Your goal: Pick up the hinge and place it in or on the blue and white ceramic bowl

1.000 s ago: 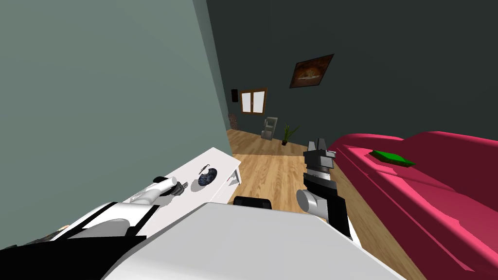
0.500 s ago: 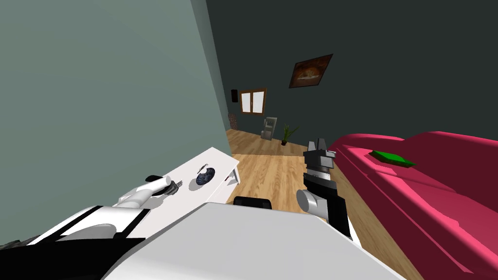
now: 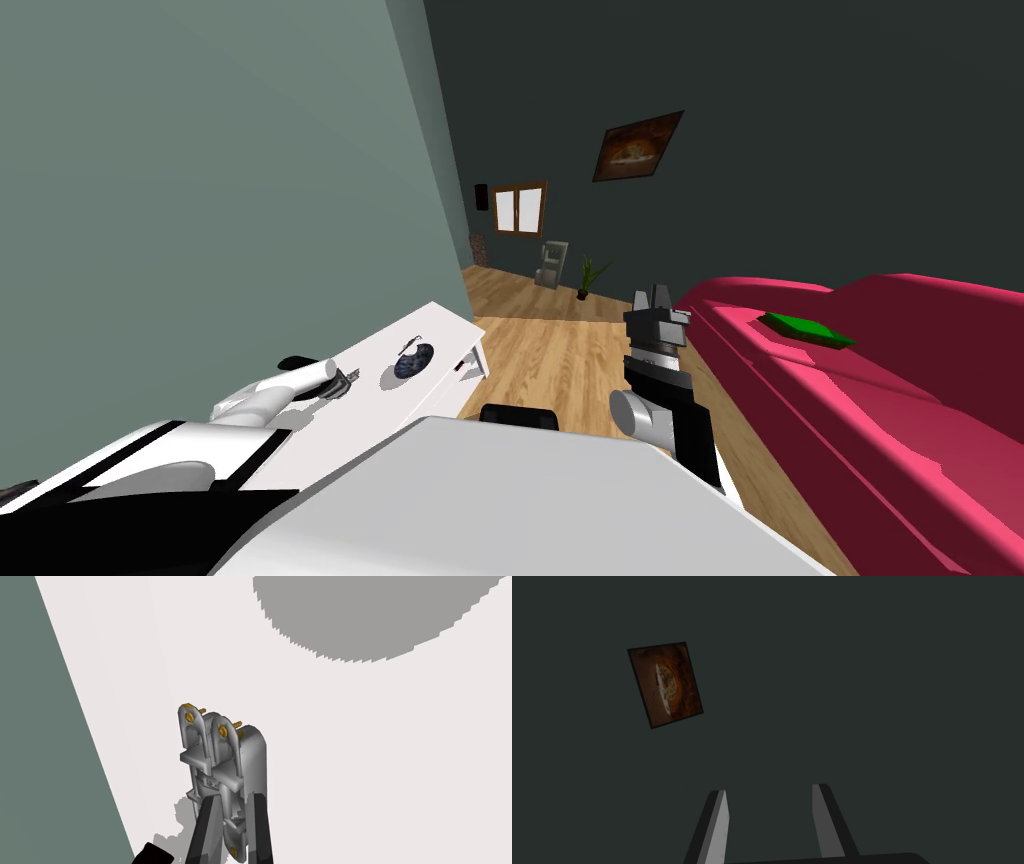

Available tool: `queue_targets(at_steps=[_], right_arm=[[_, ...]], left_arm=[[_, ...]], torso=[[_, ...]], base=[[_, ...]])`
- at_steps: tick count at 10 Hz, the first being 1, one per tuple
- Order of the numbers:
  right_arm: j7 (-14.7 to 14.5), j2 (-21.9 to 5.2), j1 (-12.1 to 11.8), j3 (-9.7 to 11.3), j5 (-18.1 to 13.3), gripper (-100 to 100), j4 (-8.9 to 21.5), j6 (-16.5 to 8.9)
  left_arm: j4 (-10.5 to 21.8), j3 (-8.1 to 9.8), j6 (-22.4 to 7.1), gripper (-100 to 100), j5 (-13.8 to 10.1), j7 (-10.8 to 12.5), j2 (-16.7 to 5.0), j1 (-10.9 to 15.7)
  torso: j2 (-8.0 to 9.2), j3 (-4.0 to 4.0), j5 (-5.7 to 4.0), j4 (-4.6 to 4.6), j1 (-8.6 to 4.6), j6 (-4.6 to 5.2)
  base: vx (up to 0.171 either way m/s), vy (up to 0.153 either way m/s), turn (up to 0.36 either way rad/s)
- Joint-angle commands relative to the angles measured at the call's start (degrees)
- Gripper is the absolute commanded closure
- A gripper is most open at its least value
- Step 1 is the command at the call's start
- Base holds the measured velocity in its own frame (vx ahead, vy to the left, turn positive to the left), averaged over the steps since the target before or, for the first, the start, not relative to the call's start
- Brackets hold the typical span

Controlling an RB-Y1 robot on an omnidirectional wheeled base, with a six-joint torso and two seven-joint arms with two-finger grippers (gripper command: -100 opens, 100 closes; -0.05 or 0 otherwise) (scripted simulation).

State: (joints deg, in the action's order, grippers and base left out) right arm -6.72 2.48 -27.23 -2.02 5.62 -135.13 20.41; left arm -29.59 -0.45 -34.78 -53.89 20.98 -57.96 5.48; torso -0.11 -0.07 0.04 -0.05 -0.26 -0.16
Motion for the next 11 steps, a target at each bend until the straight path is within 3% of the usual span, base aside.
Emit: queue_targets(at_steps=[1, 2, 3, 5, 11], right_arm=[[0.00, 0.00, 0.00, 0.00, 0.00, 0, 0.00, 0.00], [0.00, -0.01, 0.00, 0.00, 0.00, 0, 0.00, 0.00], [0.00, 0.00, 0.00, 0.00, 0.00, 0, 0.00, 0.00], [0.00, 0.00, -0.01, 0.00, 0.00, 0, 0.00, 0.00], [0.00, -0.01, 0.00, -0.01, 0.00, 0, 0.00, 0.00]], left_arm=[[1.82, -0.03, 0.40, 100, -0.63, -1.50, -0.01, 1.03], [1.68, -0.70, -0.83, 100, -1.95, -1.14, -1.79, 0.61], [1.68, -0.70, -0.83, 100, -1.95, -1.14, -1.79, 0.61], [0.86, -1.82, -4.07, 100, -4.78, -0.76, -3.52, -0.18], [-1.87, -3.38, -10.95, 100, -9.98, -0.12, -5.48, -0.98]], torso=[[0.00, 0.00, 0.00, 0.00, 0.00, 0.00], [-0.05, -0.03, 0.06, -0.01, 0.24, 0.03], [-0.14, -0.07, 0.05, -0.02, 0.12, 0.03], [-0.26, -0.14, 0.02, -0.04, 0.04, 0.07], [-0.27, -0.16, 0.13, -0.06, 0.37, 0.09]], base=[[0.009, -0.045, 0.004], [0.039, -0.098, -0.035], [0.045, -0.115, 0.008], [0.067, -0.125, -0.027], [0.052, -0.056, -0.034]])
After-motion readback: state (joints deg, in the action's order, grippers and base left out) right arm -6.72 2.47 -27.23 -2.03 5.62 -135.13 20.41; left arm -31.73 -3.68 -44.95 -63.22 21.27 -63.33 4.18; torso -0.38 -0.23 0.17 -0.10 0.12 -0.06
